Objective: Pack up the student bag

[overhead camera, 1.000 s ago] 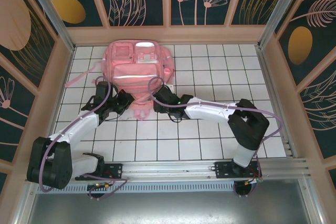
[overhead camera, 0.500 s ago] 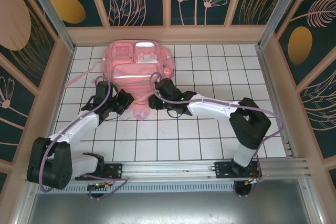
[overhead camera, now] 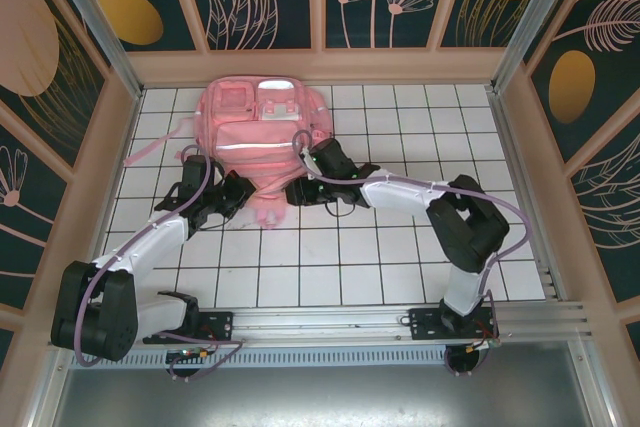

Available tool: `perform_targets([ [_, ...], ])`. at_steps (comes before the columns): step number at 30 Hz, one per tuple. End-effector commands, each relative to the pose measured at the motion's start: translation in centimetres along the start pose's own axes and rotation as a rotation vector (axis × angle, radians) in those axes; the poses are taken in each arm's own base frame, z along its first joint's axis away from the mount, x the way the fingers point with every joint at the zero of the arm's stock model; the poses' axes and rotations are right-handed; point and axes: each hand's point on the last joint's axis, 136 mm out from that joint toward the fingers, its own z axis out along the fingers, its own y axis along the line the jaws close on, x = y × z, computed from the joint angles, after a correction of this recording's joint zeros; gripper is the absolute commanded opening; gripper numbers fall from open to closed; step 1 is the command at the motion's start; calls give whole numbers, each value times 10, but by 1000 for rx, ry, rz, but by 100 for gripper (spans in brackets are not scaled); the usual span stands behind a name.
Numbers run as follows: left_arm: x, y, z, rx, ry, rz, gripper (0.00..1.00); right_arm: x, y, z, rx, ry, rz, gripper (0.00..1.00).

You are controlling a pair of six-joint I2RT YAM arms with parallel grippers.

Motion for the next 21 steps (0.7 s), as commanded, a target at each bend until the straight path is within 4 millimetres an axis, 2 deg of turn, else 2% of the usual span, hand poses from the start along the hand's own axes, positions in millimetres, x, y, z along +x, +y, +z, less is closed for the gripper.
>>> perform_targets([
  [1,-12,-35,-8,120,-39,69,0,4,6,8,-53,35,-30,38],
  [4,-12,-34,-8,120,-39,68,0,4,9,10,-68,38,-34,32],
  [6,-12,-34,-8,119,-41,67,0,2,10,11,-74,34,-39,31],
  [7,-12,-34,-7,119,-39,67,0,1,12,11,-78,32,-45,26],
  [9,-12,-33,-7,117,-39,65,0,-3,15,9,-81,19,-54,23],
  [13,-11,-34,-8,119,-39,67,0,-7,19,4,-49,-4,-80,2],
  [14,-12,-34,-8,119,-40,68,0,-8,19,3,-30,-13,-89,0],
  [21,-12,-35,-7,127,-40,63,0,-8,25,-3,203,-38,-201,0],
])
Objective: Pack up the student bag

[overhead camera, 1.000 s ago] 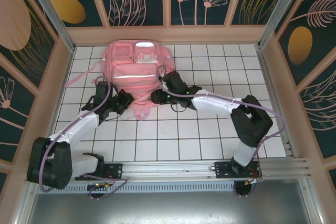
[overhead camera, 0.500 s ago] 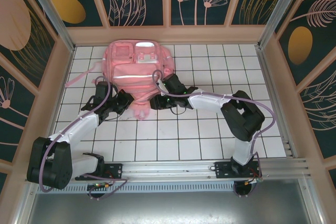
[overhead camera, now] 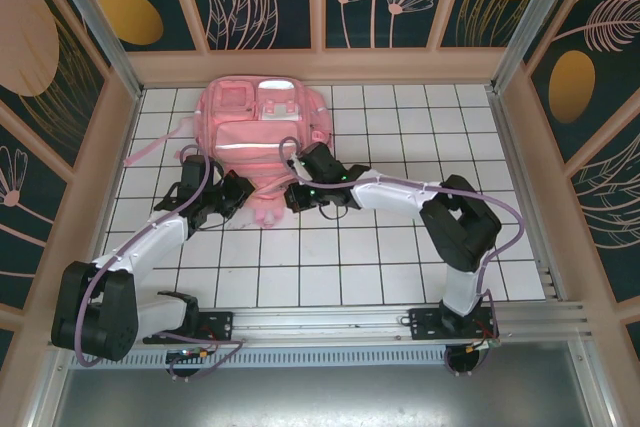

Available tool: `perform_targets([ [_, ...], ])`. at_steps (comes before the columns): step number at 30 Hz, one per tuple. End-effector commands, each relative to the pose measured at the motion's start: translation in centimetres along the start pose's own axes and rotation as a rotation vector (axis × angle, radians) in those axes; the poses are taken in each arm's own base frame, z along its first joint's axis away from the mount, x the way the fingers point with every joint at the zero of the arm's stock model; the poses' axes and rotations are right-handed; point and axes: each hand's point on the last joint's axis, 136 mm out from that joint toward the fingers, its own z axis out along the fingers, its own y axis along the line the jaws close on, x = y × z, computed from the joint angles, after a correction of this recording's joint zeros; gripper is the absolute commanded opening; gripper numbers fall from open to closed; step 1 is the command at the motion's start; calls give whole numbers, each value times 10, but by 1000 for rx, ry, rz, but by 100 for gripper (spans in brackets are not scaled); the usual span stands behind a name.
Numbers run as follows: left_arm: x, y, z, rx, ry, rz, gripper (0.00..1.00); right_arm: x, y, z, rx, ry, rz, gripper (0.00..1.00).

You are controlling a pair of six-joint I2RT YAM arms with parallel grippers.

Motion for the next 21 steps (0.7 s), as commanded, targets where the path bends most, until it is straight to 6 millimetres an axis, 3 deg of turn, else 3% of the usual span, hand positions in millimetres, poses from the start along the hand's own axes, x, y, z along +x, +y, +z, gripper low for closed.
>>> perform_targets([
  [1,-10,-37,-7,136,-33,61,0,-11,13,-11,126,-42,-99,0],
  [7,-9,-42,-6,169,-32,34,0,3,59,20,79,14,-186,0],
  [11,-9,-40,-7,165,-40,31,0,8,78,31,61,28,-223,0],
  [17,-11,-37,-7,163,-57,2,0,14,79,23,70,15,-249,0],
  [21,-17,-29,-9,123,-100,-22,0,14,45,10,137,-19,-156,0],
])
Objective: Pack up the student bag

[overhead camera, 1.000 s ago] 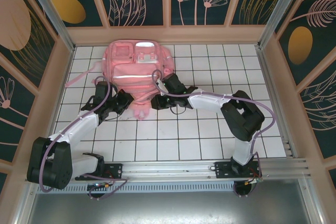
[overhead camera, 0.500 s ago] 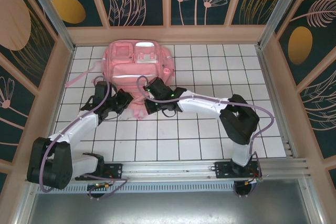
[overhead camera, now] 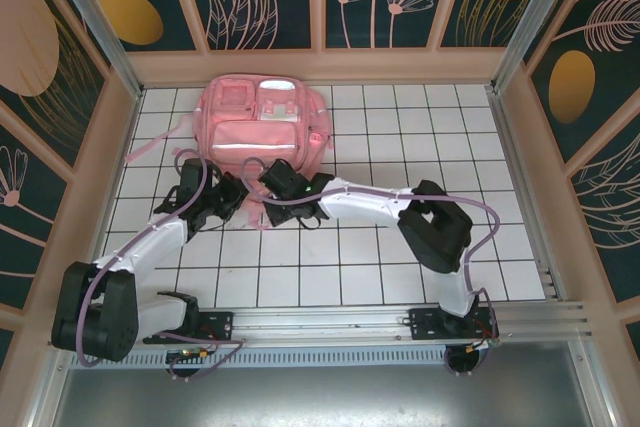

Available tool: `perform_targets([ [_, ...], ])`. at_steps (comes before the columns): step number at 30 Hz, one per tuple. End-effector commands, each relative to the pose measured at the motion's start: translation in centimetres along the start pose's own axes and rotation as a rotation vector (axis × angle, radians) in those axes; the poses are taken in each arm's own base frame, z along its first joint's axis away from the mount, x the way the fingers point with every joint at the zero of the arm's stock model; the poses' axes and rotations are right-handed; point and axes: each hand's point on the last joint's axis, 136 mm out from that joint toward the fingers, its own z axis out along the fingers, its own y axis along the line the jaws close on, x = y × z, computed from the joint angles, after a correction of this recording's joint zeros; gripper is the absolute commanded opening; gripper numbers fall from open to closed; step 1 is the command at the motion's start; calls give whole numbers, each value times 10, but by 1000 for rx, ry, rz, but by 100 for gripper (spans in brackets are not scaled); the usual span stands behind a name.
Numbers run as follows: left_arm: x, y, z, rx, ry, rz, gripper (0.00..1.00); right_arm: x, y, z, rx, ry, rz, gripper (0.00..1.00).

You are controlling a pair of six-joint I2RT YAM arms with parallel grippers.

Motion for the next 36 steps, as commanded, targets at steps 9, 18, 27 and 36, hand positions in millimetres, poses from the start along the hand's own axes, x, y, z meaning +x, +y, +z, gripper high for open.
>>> perform_targets([
  [9,-14,-33,-9,126,-60,-6,0,1,-55,-44,67,-118,100,0],
  [18,-6,-47,-3,197,-26,-38,0,-8,60,-22,-152,-106,-65,0],
  [27,-4,-45,-3,185,-23,-29,0,-12,62,-20,-124,-115,-62,0],
  [36,-13,-34,-11,82,-81,33,0,13,-80,-36,240,-118,142,0],
])
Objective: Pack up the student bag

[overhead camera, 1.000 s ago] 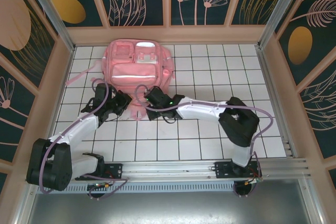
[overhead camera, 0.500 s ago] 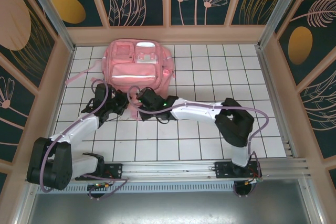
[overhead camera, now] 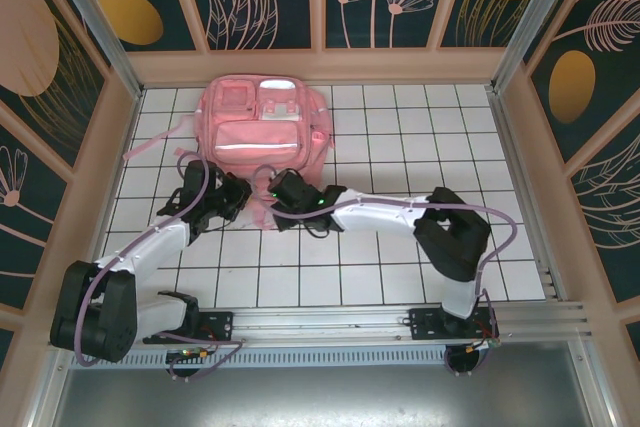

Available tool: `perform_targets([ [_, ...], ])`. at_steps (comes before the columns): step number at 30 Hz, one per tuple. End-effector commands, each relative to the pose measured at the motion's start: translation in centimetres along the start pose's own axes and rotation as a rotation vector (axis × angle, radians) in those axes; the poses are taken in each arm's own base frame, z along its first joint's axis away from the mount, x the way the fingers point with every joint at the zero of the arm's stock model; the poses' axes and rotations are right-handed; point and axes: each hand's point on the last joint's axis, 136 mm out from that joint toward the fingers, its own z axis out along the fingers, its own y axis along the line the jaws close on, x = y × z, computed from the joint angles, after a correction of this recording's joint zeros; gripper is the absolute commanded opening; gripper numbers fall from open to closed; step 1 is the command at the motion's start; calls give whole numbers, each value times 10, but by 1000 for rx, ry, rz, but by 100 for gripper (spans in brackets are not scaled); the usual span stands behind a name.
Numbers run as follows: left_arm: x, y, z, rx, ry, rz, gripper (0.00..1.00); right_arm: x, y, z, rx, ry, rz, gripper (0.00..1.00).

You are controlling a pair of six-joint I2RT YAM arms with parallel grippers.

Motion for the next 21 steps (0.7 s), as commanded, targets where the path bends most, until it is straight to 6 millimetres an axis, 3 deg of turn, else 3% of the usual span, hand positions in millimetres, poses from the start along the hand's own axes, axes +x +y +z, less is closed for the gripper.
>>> perform_targets([
  [1,-17,-29,-14,57,-80,84,0,3,-72,-16,202,-21,95,0],
  [5,-17,-21,-18,34,-87,90,0,2,-111,-17,254,-21,147,0],
  [12,-14,-26,-32,59,-97,128,0,-6,-178,7,382,-7,211,0],
  [21,-11,-24,-52,62,-88,170,0,-41,-268,37,515,-54,314,0],
])
